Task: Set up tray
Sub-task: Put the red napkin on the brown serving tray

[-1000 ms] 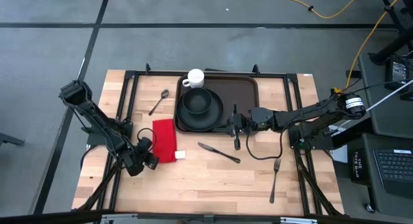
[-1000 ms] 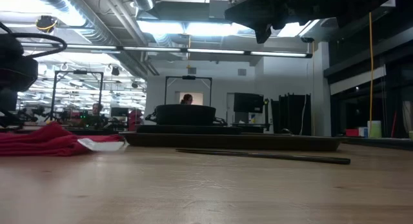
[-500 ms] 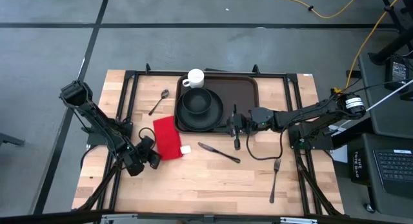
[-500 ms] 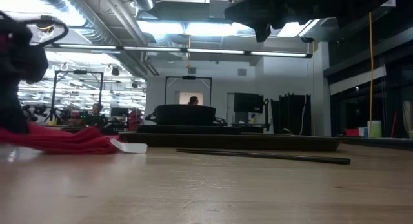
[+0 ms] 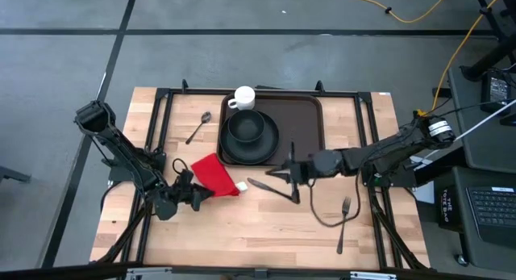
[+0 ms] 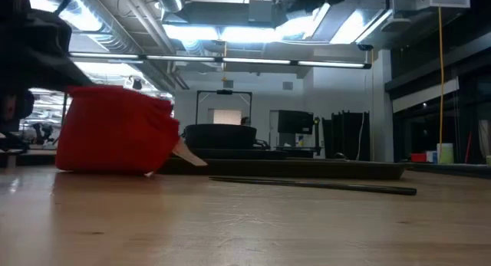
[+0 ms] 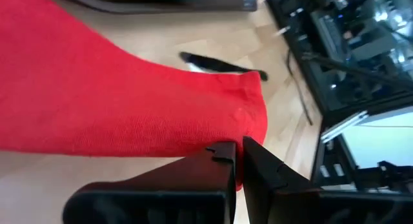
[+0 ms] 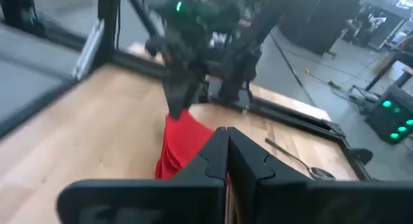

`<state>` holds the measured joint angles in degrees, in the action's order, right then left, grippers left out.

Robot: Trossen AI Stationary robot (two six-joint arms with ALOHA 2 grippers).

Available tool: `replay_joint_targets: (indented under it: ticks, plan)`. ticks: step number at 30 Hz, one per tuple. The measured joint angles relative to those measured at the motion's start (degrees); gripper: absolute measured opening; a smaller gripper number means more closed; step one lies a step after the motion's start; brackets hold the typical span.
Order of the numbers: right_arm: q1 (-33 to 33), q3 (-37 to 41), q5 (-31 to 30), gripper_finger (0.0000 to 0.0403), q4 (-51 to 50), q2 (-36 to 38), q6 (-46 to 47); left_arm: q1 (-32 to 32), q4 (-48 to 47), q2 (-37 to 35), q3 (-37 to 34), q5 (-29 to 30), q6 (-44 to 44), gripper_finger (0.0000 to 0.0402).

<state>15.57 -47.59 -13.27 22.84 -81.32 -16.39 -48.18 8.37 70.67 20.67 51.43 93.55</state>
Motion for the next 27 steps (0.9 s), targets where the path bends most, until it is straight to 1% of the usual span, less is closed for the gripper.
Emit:
replay_joint_targets:
  ticks: [2, 5, 8, 13, 16, 21, 27]
  plan:
    - [1.1, -2.8, -2.1, 0.0006, -3.4, -1.9, -1.6, 0.3, 1.5, 0.0, 0.0, 0.6, -1.1, 0.0003]
    - [2.0, -6.8, -2.6, 0.0008, -6.7, -5.4, -3.4, 1.3, 3.6, 0.0, 0.0, 1.2, -3.1, 0.0003]
    - [2.3, -10.6, -3.5, 0.0029, -9.9, -9.2, -3.4, 2.7, 6.1, 0.0, 0.1, 0.1, -6.1, 0.0003]
    - [2.9, -17.3, -10.8, 0.0071, -15.6, -16.0, -6.8, 4.9, 9.5, 0.0, 0.1, -1.1, -9.8, 0.0003]
    - [3.7, -21.4, -13.0, 0.0093, -19.2, -19.9, -9.0, 5.8, 10.9, 0.0, 0.1, -1.2, -10.8, 0.0003]
    - [5.1, -25.6, -13.2, 0.0119, -20.7, -24.2, -9.5, 6.8, 11.2, 0.0, 0.1, -1.6, -10.8, 0.0003]
    - [5.4, -27.5, -12.2, 0.0136, -20.3, -26.9, -9.4, 7.7, 11.6, 0.0, 0.1, -1.6, -10.8, 0.0003]
